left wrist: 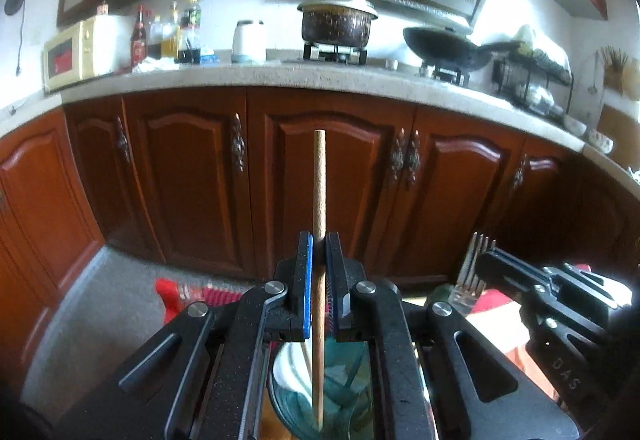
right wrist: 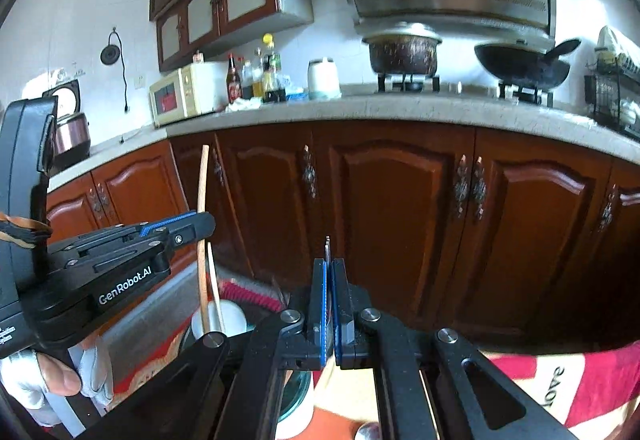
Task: Organize utensils
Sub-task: 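Lift the chopstick with the left tool while the right tool carries the fork to the holder, then drop the chopstick into the holder with the left tool while the right tool releases the fork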
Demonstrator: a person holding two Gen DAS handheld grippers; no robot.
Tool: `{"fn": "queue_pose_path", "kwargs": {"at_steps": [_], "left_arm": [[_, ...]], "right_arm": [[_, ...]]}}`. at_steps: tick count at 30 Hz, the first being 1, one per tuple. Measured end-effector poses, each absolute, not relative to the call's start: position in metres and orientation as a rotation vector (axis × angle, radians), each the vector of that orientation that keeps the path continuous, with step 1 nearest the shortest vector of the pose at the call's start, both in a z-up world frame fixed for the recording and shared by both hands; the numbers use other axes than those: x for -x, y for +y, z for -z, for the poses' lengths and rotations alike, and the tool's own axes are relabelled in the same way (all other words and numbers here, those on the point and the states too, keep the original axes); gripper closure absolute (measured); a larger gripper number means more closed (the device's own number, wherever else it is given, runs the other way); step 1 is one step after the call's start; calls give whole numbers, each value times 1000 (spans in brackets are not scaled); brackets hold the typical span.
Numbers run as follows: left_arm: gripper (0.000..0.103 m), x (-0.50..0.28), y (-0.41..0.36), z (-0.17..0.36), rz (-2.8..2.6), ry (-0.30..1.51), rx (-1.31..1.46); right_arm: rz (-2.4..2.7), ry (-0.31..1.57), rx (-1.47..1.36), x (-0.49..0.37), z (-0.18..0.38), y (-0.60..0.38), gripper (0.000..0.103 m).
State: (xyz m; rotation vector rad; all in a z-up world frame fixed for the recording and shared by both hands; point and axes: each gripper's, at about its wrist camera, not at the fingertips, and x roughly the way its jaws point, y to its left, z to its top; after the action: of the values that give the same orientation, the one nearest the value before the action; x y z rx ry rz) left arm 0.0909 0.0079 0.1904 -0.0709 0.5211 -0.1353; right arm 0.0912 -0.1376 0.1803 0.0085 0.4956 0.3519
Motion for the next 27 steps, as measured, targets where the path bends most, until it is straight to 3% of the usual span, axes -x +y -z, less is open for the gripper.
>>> {"fn": "queue_pose_path", "kwargs": {"at_steps": [8,10,12,14,16,27], "left_arm": [[97,-84,8,-170,122,584,84],[98,-82,8,-171,123,592,85],[97,-80,8,-171,125,601,85],[90,-78,8,-171,122,610,86],[68,-75,9,-170,121,618,98],[61,-40,-6,-180,115,628,77]], "right_arm": [[-391,595,-140,-103,-164,-155,101],[-388,597,-157,-102,-164,-160,95],[-386,591,-169,-97,-165,-165,83],[-387,592,-184,-92,-166,-169,78],[-383,598,-187,-88,-166,-171,78],[-355,634,-187,-51,-164,-184,76]]}}
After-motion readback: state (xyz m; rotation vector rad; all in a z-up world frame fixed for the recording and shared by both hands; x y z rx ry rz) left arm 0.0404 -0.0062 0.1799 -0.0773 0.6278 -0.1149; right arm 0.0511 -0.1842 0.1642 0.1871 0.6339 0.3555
